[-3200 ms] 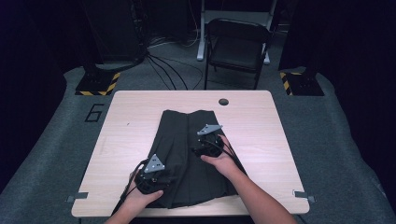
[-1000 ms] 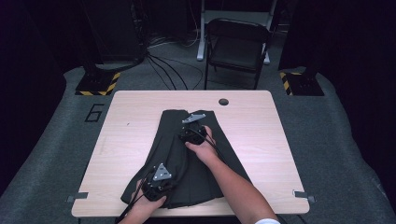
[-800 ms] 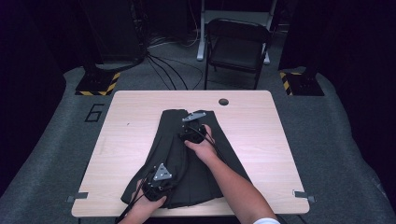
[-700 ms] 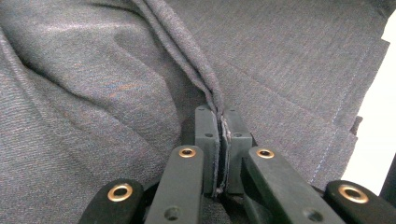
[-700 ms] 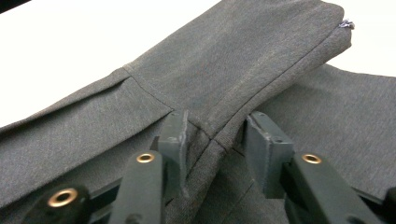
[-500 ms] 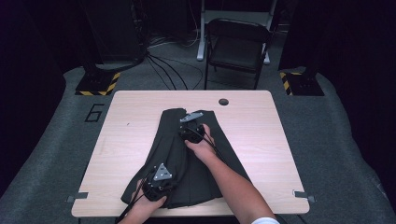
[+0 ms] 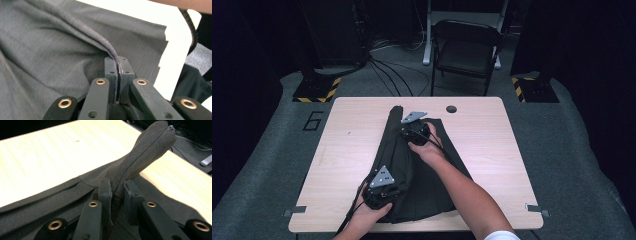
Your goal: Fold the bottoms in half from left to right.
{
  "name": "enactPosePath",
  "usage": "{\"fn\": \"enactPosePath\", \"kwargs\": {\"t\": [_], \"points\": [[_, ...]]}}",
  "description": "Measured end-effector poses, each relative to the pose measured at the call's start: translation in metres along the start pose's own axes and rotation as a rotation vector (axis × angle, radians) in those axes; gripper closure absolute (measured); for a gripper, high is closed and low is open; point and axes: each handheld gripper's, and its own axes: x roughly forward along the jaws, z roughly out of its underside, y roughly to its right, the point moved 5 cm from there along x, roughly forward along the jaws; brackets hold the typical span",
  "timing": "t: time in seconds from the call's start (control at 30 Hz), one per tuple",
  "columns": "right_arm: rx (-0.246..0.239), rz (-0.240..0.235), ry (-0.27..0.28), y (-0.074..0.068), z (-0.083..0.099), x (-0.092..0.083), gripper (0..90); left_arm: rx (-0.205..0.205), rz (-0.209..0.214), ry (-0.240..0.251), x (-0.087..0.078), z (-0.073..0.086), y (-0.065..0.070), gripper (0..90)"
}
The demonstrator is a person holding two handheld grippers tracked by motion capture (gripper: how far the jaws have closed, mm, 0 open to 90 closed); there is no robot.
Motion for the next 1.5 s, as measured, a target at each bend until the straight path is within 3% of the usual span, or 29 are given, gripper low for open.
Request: {"fn": "enactPosePath", "kwargs": {"t": [0.1, 0.33, 0.63, 0.93, 1.1, 1.5], "points": [[0.003, 0.005, 0.017, 0.004, -0.005, -0.007, 77.6, 0.007, 0.015, 0.039, -0.005, -0.016, 0.004, 87.3], [0.011, 0.019, 0.024, 0.015, -0.012, -0.022, 77.7, 0.032, 0.031, 0.072, -0.008, -0.042, 0.011, 87.3], [-0.003, 0.034, 0.049, 0.027, -0.024, -0.045, 78.0, 0.054, 0.056, 0.122, -0.008, -0.066, 0.02, 87.3], [-0.01, 0.056, 0.075, 0.041, -0.031, -0.069, 78.0, 0.071, 0.076, 0.14, -0.007, -0.083, 0.028, 87.3], [0.007, 0.073, 0.071, 0.052, -0.024, -0.073, 77.9, 0.06, 0.099, 0.134, 0.001, -0.09, 0.028, 87.3], [0.06, 0.103, 0.021, 0.078, 0.013, -0.073, 77.8, 0.067, 0.147, 0.087, 0.044, -0.103, 0.038, 87.2]]}}
